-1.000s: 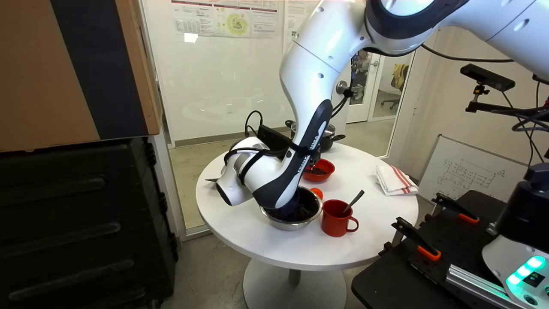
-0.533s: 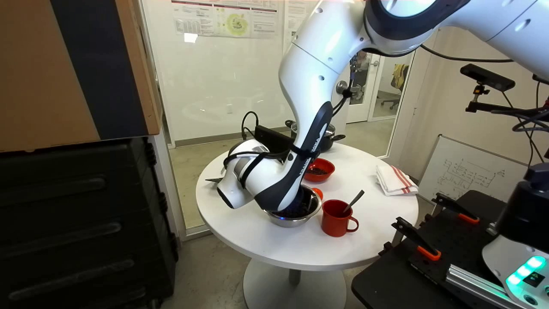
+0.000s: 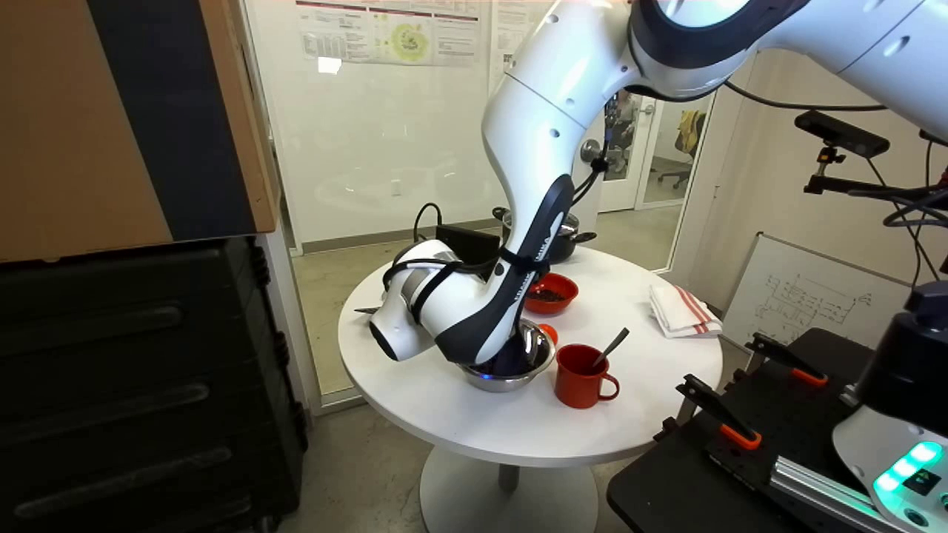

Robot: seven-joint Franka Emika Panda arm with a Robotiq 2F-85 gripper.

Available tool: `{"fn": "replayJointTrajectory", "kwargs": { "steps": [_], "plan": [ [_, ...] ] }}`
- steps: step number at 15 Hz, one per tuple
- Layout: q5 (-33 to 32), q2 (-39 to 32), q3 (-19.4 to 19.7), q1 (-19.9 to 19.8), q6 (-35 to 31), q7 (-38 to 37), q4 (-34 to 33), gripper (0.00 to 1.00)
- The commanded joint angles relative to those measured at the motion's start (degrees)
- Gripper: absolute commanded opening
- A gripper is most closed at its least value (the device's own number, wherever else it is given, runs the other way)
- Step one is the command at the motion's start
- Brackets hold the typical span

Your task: Pick the spoon and stir the contents in the silver bowl

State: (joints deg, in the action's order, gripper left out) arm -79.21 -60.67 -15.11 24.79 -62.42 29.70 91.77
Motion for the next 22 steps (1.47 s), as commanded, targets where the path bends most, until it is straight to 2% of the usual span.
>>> {"fn": "replayJointTrajectory", "kwargs": {
  "steps": [1, 7, 12, 19, 22],
  "plan": [
    [-0.19, -1.67, 0.08, 0.23, -0.58, -5.91, -2.2, 0.08],
    [-1.85, -2.23, 1.29, 1.53, 0.53, -13.3, -2.12, 0.08],
    [-4.5, -2.58, 3.32, 2.72, 3.36, -14.92, -1.82, 0.08],
    [-7.69, -3.83, 4.51, 2.91, 7.61, -11.81, -1.15, 0.08],
    [-6.83, -3.72, 3.08, 1.8, 6.56, -2.6, -0.14, 0.08]
  ]
}}
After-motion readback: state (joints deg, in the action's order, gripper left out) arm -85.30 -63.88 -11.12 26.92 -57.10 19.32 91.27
